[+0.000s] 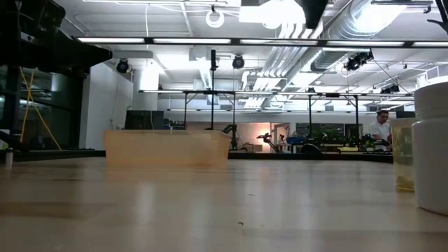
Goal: Pick and place pill bottles into a basket
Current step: Put the yellow pill bottle into the orange bin
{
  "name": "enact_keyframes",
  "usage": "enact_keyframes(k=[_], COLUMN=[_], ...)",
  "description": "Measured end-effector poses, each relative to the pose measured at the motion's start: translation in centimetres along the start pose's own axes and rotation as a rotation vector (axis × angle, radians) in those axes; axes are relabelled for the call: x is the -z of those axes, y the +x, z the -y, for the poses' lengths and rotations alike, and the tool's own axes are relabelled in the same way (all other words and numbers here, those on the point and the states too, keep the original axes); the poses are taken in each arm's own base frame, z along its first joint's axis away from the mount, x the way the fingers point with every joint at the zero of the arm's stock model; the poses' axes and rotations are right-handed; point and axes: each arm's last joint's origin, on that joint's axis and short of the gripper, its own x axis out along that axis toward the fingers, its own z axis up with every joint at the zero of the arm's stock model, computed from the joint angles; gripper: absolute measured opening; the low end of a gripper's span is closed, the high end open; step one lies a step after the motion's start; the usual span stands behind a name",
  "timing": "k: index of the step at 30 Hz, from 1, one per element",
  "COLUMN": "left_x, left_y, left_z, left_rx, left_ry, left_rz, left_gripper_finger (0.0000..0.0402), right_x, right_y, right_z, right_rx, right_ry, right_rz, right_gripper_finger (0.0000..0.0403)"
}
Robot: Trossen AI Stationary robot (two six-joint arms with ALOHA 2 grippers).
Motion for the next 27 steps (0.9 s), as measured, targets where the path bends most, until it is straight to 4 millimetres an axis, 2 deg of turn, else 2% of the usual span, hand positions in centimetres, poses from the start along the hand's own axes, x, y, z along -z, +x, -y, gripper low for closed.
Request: enact_keyframes(k=[5, 12, 21, 27], left_x=[0.0, 0.0, 0.0, 0.0], left_y=[0.0, 0.0, 0.0, 0.0], left_z=[0.0, 0.0, 0.0, 0.0], left_rx=[0.0, 0.0, 0.0, -0.001], left_ry=[0.0, 0.0, -0.001, -0.001], left_rz=[0.0, 0.0, 0.001, 0.002], left_gripper_finger=[0.0079, 0.0079, 0.0079, 0.0079], right_x=[0.6, 1.2, 2.3, 2.3], right_y=[2.7, 6.4, 9.2, 9.7], right_z=[0.1, 1.3, 2.0, 1.9], right_rx=[0.034, 0.026, 0.042, 0.029], right_ry=[-0.059, -0.045, -0.048, -0.049], right_rz=[-0.115, -0.304, -0.419, -0.415], right_gripper_finger=[0.0255, 0.0257, 0.0256, 0.0255])
